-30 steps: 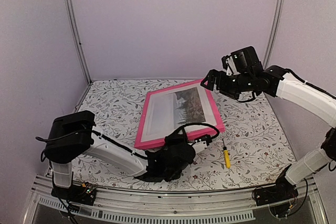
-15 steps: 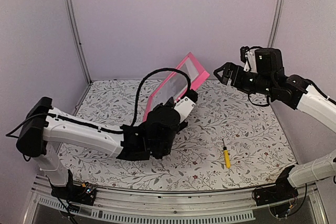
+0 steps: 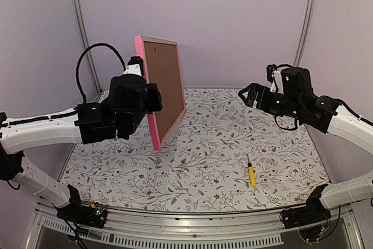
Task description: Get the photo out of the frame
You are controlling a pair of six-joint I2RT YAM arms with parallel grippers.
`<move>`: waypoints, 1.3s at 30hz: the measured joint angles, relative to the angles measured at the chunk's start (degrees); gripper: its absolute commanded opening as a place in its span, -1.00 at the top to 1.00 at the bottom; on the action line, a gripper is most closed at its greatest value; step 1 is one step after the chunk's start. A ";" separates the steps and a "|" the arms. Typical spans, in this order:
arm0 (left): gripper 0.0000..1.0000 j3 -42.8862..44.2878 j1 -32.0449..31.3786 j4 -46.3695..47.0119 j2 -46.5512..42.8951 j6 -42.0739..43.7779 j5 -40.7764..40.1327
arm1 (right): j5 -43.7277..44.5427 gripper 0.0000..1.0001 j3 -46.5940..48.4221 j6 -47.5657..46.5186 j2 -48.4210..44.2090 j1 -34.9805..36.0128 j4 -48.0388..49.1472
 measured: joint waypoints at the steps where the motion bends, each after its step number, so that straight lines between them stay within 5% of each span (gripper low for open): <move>1: 1.00 -1.38 0.98 -1.01 -1.92 -4.33 1.46 | -0.20 -0.98 -0.66 0.04 0.31 0.00 0.33; 14: 1.00 -26.34 16.13 1.90 -19.19 -47.10 22.69 | -8.31 -0.98 -8.59 2.80 6.86 0.00 6.69; 20: 1.00 -40.39 21.64 14.05 -19.39 -62.82 31.67 | -13.46 -0.98 -9.75 4.11 12.59 0.00 11.08; 27: 1.00 -44.81 23.32 23.76 -13.31 -69.81 38.88 | -18.51 -0.98 -9.84 6.08 19.08 0.00 17.03; 34: 0.29 -46.73 23.45 33.22 -5.79 -70.29 41.46 | -22.69 -0.98 -9.90 9.75 25.90 0.00 22.99; 39: -0.15 -47.78 23.47 30.86 -1.40 -71.49 45.92 | -24.41 -0.98 -10.21 12.13 28.85 0.00 26.16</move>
